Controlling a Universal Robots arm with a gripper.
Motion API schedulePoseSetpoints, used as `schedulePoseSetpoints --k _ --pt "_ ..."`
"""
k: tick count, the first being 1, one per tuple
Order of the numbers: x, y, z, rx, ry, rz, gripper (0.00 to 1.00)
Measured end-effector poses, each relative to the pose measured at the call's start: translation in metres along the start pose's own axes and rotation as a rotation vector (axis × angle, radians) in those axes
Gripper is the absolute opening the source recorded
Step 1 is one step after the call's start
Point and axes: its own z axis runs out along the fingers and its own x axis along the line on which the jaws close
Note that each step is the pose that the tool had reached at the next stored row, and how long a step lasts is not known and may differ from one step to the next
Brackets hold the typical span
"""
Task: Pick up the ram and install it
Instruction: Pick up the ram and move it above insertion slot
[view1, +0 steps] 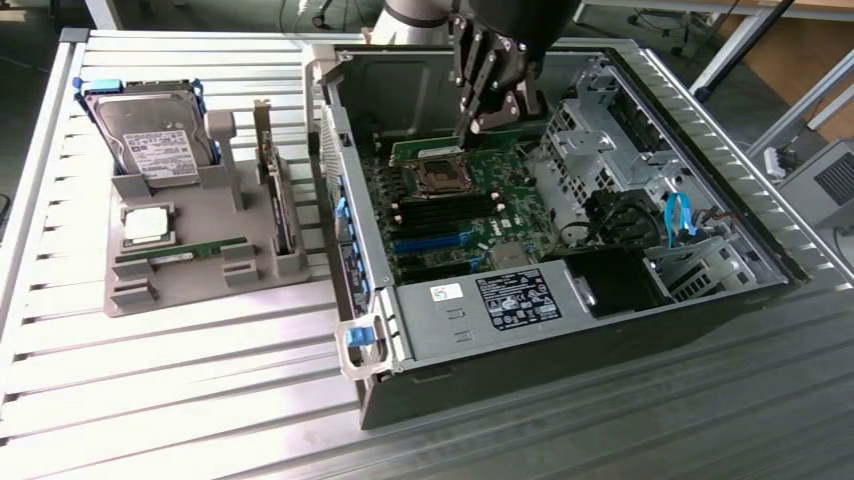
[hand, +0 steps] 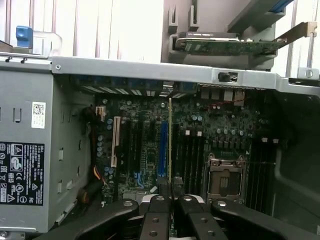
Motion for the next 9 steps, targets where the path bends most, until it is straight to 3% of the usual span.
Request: schedulePoseSetpoints --k 9 --pt "0.002 -0.0282 -0.0005 -0.0001 0.0000 0.000 0.11"
